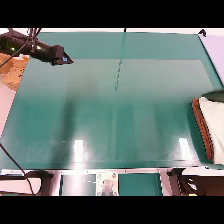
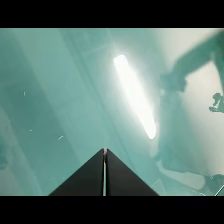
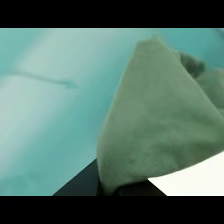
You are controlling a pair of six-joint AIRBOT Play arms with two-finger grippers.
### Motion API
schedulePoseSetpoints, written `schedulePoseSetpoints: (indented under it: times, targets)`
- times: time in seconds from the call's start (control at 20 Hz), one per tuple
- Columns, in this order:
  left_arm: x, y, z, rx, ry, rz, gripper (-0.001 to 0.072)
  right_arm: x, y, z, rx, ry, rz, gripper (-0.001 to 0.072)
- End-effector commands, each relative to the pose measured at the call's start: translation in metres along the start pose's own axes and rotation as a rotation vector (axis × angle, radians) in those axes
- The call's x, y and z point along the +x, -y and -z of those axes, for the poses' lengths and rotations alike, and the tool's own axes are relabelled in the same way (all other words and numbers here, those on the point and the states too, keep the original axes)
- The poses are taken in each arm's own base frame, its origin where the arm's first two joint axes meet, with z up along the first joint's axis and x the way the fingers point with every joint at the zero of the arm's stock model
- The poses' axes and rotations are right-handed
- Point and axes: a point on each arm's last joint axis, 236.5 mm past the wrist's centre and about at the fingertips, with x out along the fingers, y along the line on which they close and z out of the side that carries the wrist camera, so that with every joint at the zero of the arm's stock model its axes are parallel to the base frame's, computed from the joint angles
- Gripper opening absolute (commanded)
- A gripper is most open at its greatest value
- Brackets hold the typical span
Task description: Fold the shirts.
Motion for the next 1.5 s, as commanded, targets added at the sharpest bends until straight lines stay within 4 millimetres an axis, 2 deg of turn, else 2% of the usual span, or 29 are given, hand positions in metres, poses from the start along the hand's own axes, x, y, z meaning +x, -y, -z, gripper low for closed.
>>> schedulePoseSetpoints:
  times: [0.0,0.1,0.25,0.45,0.55,0.7,0.75,0.8,0.85,0.9,0.95,1.05,1.1,1.15,1.2,1.3,1.35,1.45]
  targets:
    - [0.000,0.000,0.002,0.000,-0.010,0.003,0.0025,-0.035,0.087,0.025,0.164,-0.037,0.275,0.0018]
    - [0.000,0.001,0.005,-0.001,-0.023,0.008,0.0025,-0.035,0.097,0.044,0.194,-0.074,0.315,0.0019]
    - [0.000,0.003,0.010,-0.001,-0.042,0.014,0.0025,-0.020,0.107,0.087,0.242,-0.208,0.329,0.0019]
    - [0.000,0.003,0.009,-0.001,-0.040,0.013,0.0025,-0.021,0.155,0.160,0.362,-0.430,0.541,0.0019]
    - [0.000,0.003,0.009,-0.001,-0.037,0.013,0.0025,-0.016,0.175,0.189,0.384,-0.522,0.618,0.0020]
    - [0.000,0.003,0.009,0.000,-0.037,0.013,0.0025,-0.006,0.204,0.216,0.381,-0.596,0.713,0.0020]
    - [0.000,0.002,0.008,0.000,-0.036,0.012,0.0025,-0.001,0.211,0.221,0.372,-0.600,0.729,0.0048]
    - [0.000,0.002,0.007,0.000,-0.031,0.010,0.0025,0.005,0.215,0.222,0.364,-0.591,0.729,0.0242]
    - [0.000,0.002,0.006,0.000,-0.025,0.008,0.0025,0.010,0.218,0.220,0.358,-0.580,0.729,0.0491]
    - [0.000,0.001,0.003,-0.001,-0.014,0.005,0.0025,0.013,0.217,0.217,0.349,-0.569,0.725,0.0563]
    - [0.000,0.000,0.001,0.000,-0.004,0.001,0.0025,0.016,0.213,0.211,0.336,-0.551,0.713,0.0563]
    - [-0.001,0.000,-0.004,0.005,0.015,-0.003,0.0024,0.034,0.181,0.186,0.288,-0.482,0.612,0.0560]
    - [-0.005,0.002,-0.007,0.014,0.026,-0.006,0.0024,0.045,0.153,0.170,0.251,-0.437,0.530,0.0526]
    - [-0.010,0.007,-0.011,0.028,0.037,-0.008,0.0024,0.056,0.121,0.157,0.204,-0.401,0.446,0.0297]
    - [-0.020,0.013,-0.016,0.048,0.056,-0.016,0.0023,0.064,0.083,0.145,0.131,-0.369,0.352,0.0029]
    - [-0.040,0.017,-0.014,0.091,0.065,-0.079,0.0023,0.072,0.012,0.136,-0.016,-0.329,0.212,0.0020]
    - [-0.048,0.014,-0.004,0.090,0.038,-0.123,0.0023,0.074,-0.018,0.140,-0.089,-0.323,0.163,0.0020]
    - [-0.057,0.009,0.023,0.044,-0.023,-0.180,0.0023,0.075,-0.062,0.171,-0.239,-0.357,0.107,0.0018]
